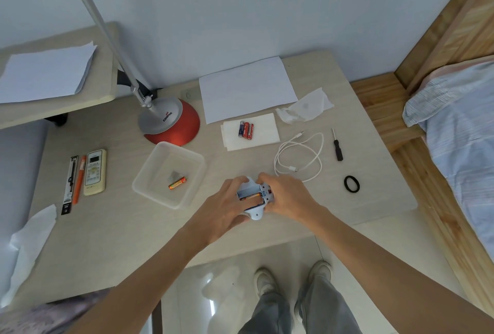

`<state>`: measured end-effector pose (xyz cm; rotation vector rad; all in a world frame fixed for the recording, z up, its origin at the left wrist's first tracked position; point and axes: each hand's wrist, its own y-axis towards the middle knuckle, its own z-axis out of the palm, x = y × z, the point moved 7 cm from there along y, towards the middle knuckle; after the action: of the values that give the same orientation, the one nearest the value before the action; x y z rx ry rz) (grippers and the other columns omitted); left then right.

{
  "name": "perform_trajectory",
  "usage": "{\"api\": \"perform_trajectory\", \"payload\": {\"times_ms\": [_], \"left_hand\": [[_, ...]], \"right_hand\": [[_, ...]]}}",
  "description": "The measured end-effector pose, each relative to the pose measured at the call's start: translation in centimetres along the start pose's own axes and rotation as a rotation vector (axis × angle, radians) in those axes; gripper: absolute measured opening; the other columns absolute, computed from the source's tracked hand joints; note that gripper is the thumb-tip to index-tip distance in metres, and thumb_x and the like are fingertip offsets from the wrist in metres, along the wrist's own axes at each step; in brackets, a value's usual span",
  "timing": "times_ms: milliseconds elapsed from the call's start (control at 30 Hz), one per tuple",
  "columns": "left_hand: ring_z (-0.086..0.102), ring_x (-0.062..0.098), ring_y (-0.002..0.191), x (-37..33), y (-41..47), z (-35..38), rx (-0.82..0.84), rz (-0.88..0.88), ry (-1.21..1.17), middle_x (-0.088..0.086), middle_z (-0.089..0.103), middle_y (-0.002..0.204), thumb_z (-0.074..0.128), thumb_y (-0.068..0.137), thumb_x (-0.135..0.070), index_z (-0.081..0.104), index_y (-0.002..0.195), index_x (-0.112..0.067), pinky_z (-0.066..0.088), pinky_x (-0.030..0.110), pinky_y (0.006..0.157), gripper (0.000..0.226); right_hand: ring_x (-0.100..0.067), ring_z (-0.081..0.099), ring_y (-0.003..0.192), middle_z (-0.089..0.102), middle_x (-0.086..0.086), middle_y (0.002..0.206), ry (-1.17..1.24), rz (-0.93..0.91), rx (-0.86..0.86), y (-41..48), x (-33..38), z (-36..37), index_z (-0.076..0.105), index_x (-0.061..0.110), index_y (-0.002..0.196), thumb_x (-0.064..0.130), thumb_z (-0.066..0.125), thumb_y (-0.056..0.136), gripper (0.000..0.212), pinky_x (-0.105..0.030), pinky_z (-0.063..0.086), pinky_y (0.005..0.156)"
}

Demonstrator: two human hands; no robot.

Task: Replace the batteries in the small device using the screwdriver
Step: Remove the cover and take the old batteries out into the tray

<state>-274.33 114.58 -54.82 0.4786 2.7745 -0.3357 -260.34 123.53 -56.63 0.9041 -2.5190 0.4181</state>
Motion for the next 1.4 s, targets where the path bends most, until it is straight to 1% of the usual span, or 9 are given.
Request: {"api": "perform_trajectory", "payload": {"times_ms": [433,633,733,800,933,1000,1167,1267,1400], "left_hand": [[0.048,0.028,0.117,-0.1,1.5,0.9,0.035,0.047,0.106,0.009,0.04,0.149,0.081,0.095,-0.027,0.05,0.143,-0.045,0.064,0.034,0.068,0.06],[0.048,0.025,0.112,0.3,1.7,1.1,0.005,0.014,0.01,0.007,0.037,0.143,0.081,0.096,-0.024,0.047,0.143,-0.044,0.064,0.034,0.066,0.061],[0.052,0.022,0.112,0.4,1.4,0.7,-0.019,-0.021,-0.074,0.005,0.037,0.144,0.083,0.095,-0.024,0.047,0.147,-0.043,0.065,0.037,0.072,0.066],[0.053,0.021,0.117,0.2,1.1,0.2,-0.033,-0.023,-0.098,0.002,0.035,0.148,0.078,0.099,-0.03,0.049,0.149,-0.041,0.065,0.037,0.075,0.059],[0.051,0.023,0.13,0.2,0.3,-0.1,-0.124,-0.066,-0.107,-0.001,0.037,0.155,0.068,0.104,-0.042,0.048,0.15,-0.04,0.065,0.041,0.078,0.051],[0.049,0.025,0.138,0.0,0.2,0.4,-0.199,-0.118,-0.112,0.001,0.043,0.157,0.068,0.104,-0.042,0.056,0.149,-0.033,0.065,0.044,0.081,0.047],[0.056,0.031,0.138,-1.1,0.5,1.5,-0.361,-0.181,-0.186,0.007,0.057,0.152,0.084,0.095,-0.028,0.073,0.132,-0.017,0.067,0.044,0.084,0.04],[0.058,0.032,0.137,-1.5,0.3,1.8,-0.427,-0.202,-0.207,0.01,0.061,0.149,0.086,0.094,-0.023,0.079,0.125,-0.018,0.063,0.042,0.098,0.033],[0.06,0.036,0.136,-2.0,0.1,1.9,-0.511,-0.228,-0.241,0.011,0.064,0.145,0.089,0.09,-0.014,0.08,0.12,-0.021,0.058,0.051,0.108,0.032]], "right_hand": [[-0.021,0.067,0.074,0.071,0.004,0.082,-0.013,-0.001,0.006,0.1,0.1,0.1,0.062,0.028,0.117,0.043,0.084,0.075,0.05,-0.032,0.051,0.064],[-0.023,0.061,0.068,0.065,0.006,0.073,0.008,0.002,0.004,0.0,-0.1,0.0,0.058,0.027,0.103,0.038,0.081,0.075,0.038,-0.03,0.04,0.058],[-0.024,0.062,0.069,0.066,0.004,0.073,0.007,0.013,0.017,0.1,-0.2,0.2,0.056,0.028,0.102,0.037,0.082,0.076,0.038,-0.033,0.048,0.06],[-0.024,0.064,0.071,0.068,0.003,0.076,0.003,0.012,0.02,0.1,-0.2,0.2,0.059,0.028,0.107,0.039,0.084,0.075,0.042,-0.034,0.051,0.063],[-0.021,0.067,0.075,0.072,0.005,0.083,-0.003,-0.001,0.009,0.2,-0.1,0.1,0.06,0.029,0.113,0.047,0.086,0.073,0.051,-0.031,0.05,0.064],[-0.021,0.067,0.075,0.071,0.006,0.082,0.002,0.008,0.008,0.2,-0.2,0.2,0.06,0.029,0.113,0.047,0.085,0.073,0.051,-0.031,0.05,0.064],[-0.023,0.065,0.075,0.066,0.007,0.078,0.027,0.024,0.015,0.0,-0.3,0.2,0.058,0.029,0.111,0.045,0.083,0.075,0.047,-0.03,0.041,0.062],[-0.023,0.066,0.077,0.067,0.005,0.08,0.021,0.027,0.025,0.1,-0.3,0.2,0.058,0.029,0.111,0.044,0.083,0.074,0.047,-0.031,0.041,0.063],[-0.023,0.067,0.076,0.069,0.005,0.08,0.026,0.036,0.028,0.1,-0.3,0.4,0.057,0.029,0.108,0.046,0.083,0.074,0.046,-0.033,0.05,0.063]]}}
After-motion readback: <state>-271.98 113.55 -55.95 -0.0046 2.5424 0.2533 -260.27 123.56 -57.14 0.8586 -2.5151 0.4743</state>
